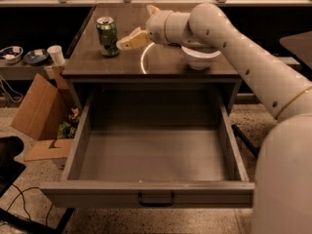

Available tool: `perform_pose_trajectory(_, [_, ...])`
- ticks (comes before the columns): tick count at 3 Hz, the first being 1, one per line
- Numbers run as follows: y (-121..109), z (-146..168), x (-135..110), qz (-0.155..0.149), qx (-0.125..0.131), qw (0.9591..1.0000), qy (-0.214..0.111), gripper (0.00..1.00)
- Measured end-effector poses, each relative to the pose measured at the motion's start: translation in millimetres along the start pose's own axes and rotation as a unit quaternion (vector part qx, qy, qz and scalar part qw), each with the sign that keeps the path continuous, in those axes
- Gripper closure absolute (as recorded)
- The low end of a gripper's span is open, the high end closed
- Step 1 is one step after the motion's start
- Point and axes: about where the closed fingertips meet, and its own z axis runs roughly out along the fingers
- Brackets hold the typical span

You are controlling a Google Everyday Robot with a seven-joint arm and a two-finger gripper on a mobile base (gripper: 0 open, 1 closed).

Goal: Place green can into top drawer

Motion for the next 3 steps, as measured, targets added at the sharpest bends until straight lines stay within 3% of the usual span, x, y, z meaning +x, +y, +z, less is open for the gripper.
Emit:
perform_pose_trajectory(1, [-15, 37, -2, 0.028, 0.008, 0.9992, -0.026, 0.0])
perform_pose_trajectory(2, [-17, 65, -11, 0.044, -0.003, 0.9973, -0.058, 0.0])
perform_pose_trajectory(3, [-14, 87, -14, 0.057, -0.017, 0.9961, -0.064, 0.0])
